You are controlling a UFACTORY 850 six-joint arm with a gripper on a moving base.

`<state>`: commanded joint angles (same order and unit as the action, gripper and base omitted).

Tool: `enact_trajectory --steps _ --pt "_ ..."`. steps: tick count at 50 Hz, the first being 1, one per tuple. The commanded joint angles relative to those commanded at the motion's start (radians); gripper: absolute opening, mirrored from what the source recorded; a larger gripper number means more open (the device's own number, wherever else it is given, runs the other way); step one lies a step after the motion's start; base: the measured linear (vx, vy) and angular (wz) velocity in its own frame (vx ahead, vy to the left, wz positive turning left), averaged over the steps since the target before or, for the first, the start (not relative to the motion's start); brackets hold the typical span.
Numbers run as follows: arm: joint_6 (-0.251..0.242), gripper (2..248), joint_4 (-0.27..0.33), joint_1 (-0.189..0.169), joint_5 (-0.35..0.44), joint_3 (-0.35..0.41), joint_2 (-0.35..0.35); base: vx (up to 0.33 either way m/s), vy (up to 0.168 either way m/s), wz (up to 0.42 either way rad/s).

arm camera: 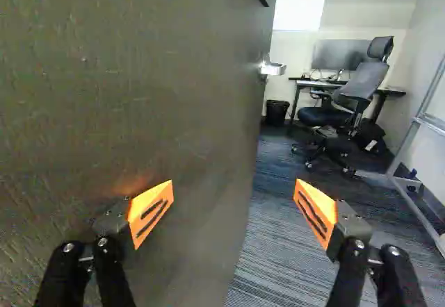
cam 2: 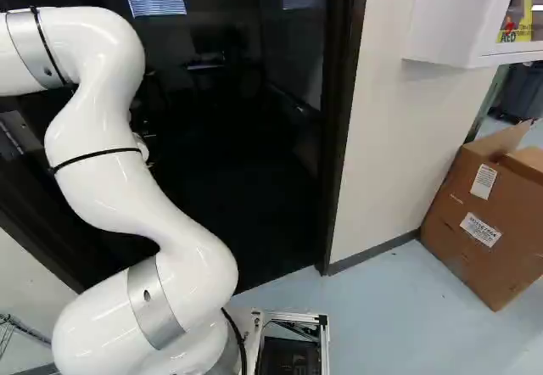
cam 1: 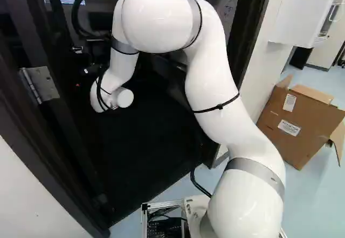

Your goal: Open the door and move inside

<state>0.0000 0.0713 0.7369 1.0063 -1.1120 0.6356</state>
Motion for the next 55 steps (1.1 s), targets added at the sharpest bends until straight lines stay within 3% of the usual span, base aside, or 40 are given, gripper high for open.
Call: enact_trajectory --steps 30,47,55 --pt "0.000 247 0.153 0.015 0.040 -0.039 0.029 0.000 0.000 0.000" --pt "0.000 247 0.165 0.019 0.045 -0.051 0.037 0.000 0.000 0.000" --pt "0.000 247 0.141 0.014 0.044 -0.039 0.028 0.000 0.000 0.000"
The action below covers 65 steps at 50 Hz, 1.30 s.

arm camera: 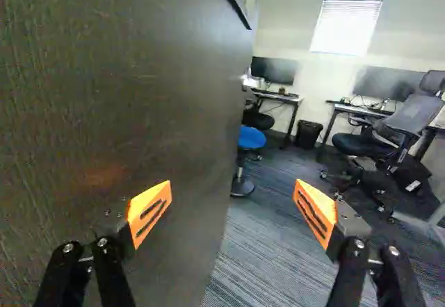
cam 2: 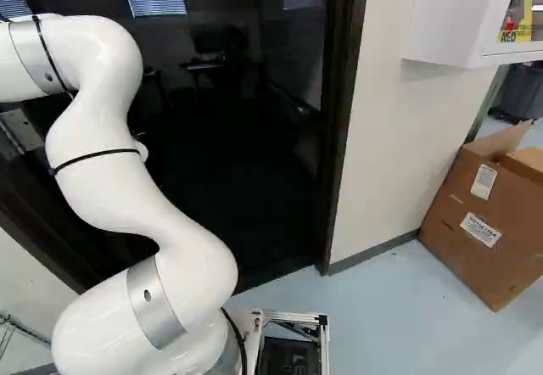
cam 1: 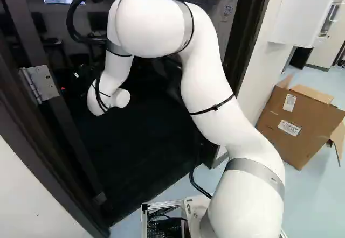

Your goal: Open the door and move inside

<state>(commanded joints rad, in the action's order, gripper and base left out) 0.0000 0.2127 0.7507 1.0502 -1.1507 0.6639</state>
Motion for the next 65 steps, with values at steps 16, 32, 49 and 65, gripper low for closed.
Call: enact_trajectory --steps 16,32,49,65 --pt "0.000 247 -0.091 -0.030 -0.011 0.060 -0.044 0.000 0.000 0.000" --pt "0.000 247 -0.153 -0.062 -0.013 0.124 -0.092 0.000 0.000 0.000" --pt "0.000 247 -0.194 -0.096 -0.013 0.191 -0.142 0.000 0.000 0.000" --pt "0.000 247 -0.228 -0.127 -0.013 0.258 -0.193 0.000 0.000 0.000"
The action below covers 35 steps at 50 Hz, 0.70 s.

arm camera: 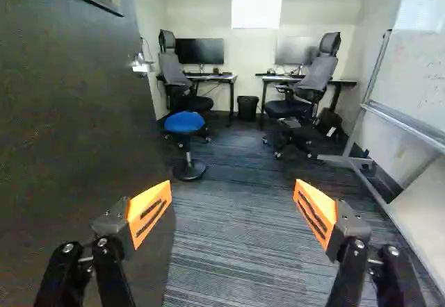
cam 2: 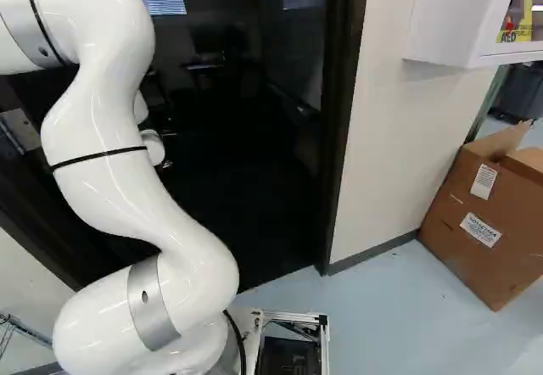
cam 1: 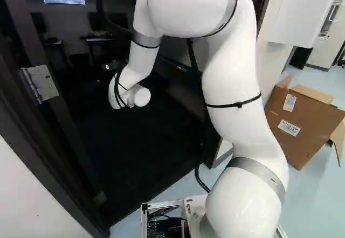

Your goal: Open the door and move inside

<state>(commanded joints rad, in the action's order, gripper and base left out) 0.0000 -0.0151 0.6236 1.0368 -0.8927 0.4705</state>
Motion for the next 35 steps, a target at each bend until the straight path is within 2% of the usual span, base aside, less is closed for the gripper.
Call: enact_trajectory --steps 35 --pt "0.000 247 -0.056 -0.049 0.000 0.196 -0.157 0.000 0.000 0.000"
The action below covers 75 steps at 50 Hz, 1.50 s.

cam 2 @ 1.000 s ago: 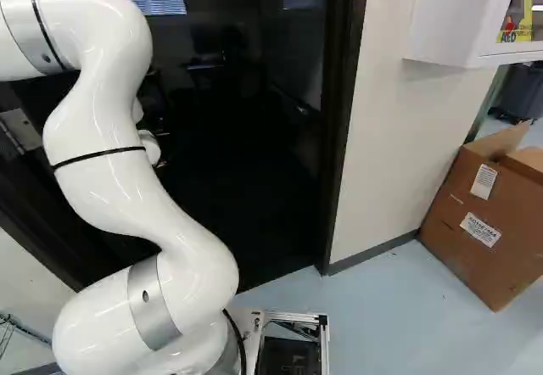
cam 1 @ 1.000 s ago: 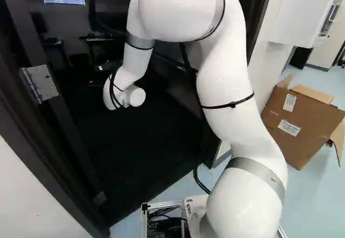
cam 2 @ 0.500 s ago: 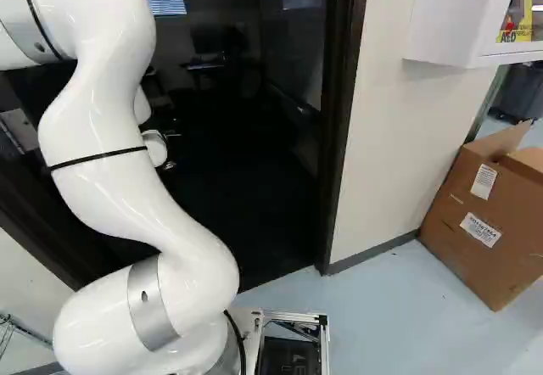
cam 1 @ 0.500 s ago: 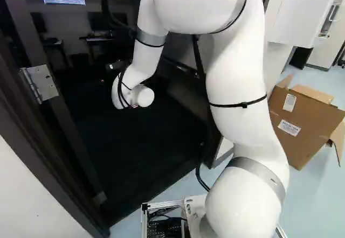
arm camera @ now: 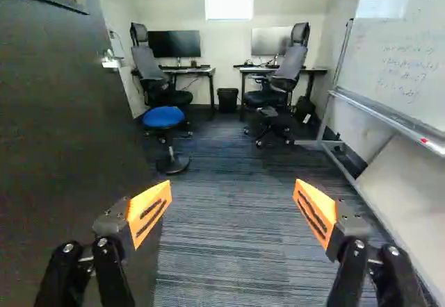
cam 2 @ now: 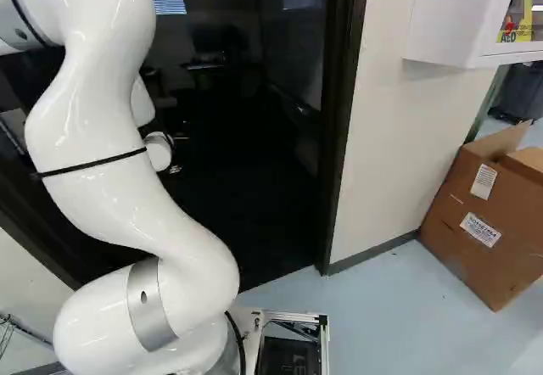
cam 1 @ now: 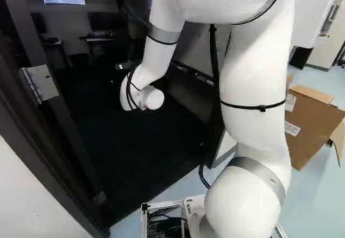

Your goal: Open the door and move inside

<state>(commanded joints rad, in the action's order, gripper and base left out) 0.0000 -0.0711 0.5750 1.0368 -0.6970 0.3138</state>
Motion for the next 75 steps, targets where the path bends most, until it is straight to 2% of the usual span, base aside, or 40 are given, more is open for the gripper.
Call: enact_trajectory --steps 36,75 --pt "0.000 247 -0.031 -0.047 0.000 0.202 -0.175 0.000 0.000 0.000" --pt "0.000 247 -0.031 -0.143 0.000 0.360 -0.324 0.000 0.000 0.000"
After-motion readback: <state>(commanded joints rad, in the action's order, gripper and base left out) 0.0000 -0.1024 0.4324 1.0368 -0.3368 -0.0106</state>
